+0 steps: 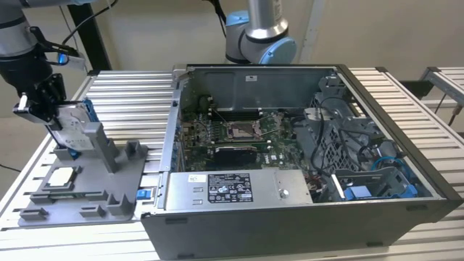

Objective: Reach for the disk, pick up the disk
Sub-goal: 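Pick up the disk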

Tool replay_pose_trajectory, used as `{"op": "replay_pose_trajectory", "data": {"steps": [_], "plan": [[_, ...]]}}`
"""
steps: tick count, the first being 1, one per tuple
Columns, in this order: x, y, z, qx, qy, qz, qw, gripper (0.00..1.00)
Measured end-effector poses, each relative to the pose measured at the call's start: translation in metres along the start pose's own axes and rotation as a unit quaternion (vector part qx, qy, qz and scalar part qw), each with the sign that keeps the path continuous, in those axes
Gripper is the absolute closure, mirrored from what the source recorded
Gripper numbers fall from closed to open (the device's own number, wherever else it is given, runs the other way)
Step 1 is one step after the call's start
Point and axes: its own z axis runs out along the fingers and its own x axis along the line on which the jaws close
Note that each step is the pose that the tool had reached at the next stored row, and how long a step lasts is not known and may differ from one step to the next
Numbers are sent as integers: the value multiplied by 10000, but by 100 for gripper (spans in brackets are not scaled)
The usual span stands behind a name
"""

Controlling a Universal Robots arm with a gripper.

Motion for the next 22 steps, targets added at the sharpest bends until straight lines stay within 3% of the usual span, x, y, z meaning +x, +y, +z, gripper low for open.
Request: {"op": "replay_pose_trajectory", "data": {"steps": [22], "plan": [[0,3,-191,0,0,-6,10000,100]]}}
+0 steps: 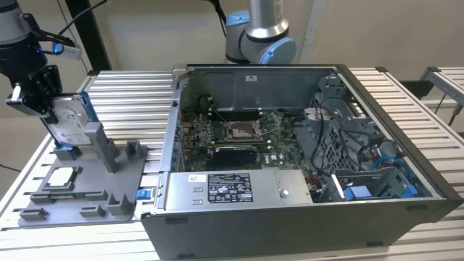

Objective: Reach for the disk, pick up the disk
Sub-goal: 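Pick up the disk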

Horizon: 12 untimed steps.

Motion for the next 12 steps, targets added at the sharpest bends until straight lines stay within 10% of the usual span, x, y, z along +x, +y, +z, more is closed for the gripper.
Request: {"op": "replay_pose_trajectory", "data": {"steps": [12], "plan": [[0,3,-143,0,0,-2,10000,100]]}}
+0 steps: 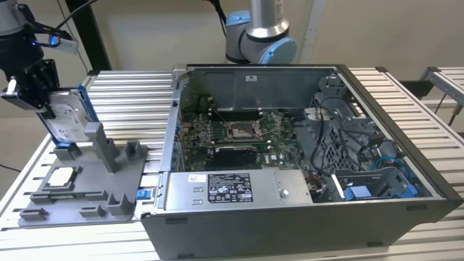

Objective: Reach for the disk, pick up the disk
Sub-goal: 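Pick up the disk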

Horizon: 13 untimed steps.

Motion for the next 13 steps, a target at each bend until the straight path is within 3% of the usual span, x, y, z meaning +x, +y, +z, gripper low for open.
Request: {"op": "replay_pose_trajectory", "data": {"steps": [13], "plan": [[0,2,-119,0,0,-3,10000,100]]}}
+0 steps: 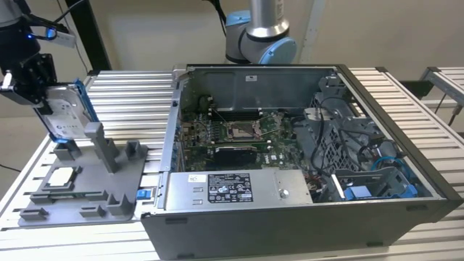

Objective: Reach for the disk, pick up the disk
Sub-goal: 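Pick up the disk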

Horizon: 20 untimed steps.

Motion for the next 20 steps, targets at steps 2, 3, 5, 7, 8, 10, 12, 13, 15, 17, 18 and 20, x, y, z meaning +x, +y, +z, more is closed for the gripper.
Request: {"op": "replay_pose_trajectory", "data": {"steps": [2,3,5,7,8,10,12,13,15,17,18,20], "plan": [[0,0,-18,0,0,-1,10000,100],[0,1,-27,0,0,-1,10000,100],[0,1,-44,0,0,-1,10000,100],[0,1,-64,0,0,-2,10000,100],[0,2,-74,0,0,-2,10000,100],[0,2,-95,0,0,-2,10000,100],[0,2,-119,-1,0,-2,10000,100],[0,3,-130,0,0,-3,10000,100],[0,3,-153,0,0,-3,10000,100],[0,3,-176,0,0,-4,10000,100],[0,3,-187,0,0,-4,10000,100],[0,4,-209,0,0,-4,10000,100]]}}
